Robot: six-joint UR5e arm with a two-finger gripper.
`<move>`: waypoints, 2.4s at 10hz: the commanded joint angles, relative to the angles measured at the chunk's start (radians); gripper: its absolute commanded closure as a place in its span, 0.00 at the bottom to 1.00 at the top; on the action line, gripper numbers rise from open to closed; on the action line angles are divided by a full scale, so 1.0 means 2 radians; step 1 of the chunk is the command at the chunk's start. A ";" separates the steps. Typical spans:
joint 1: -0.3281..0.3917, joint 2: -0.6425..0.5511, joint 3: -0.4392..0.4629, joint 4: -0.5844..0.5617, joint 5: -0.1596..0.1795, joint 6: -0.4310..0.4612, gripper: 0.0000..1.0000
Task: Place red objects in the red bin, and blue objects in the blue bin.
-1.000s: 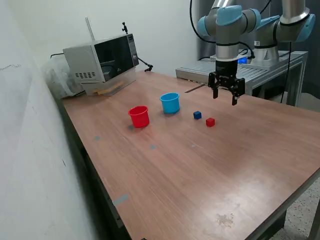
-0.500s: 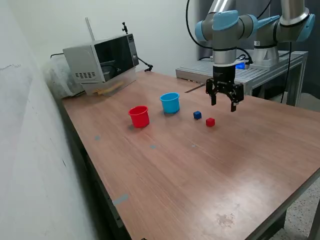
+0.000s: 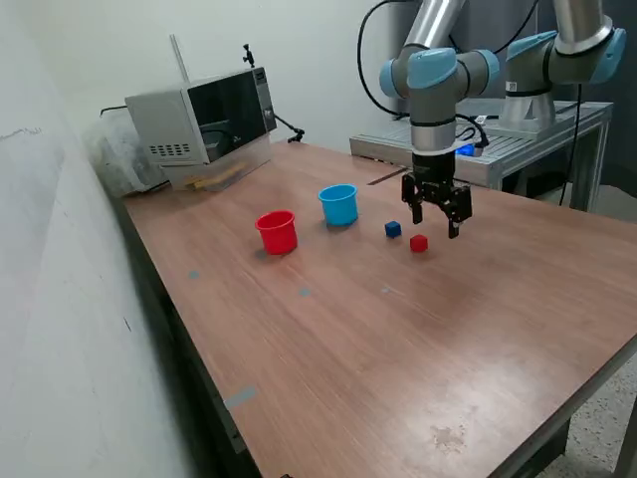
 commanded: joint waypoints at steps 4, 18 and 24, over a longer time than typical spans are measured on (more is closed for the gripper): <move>-0.009 0.006 -0.005 0.000 0.000 -0.006 0.00; -0.018 0.031 -0.021 0.002 0.000 -0.027 0.00; -0.019 0.031 -0.018 0.001 -0.002 -0.031 0.00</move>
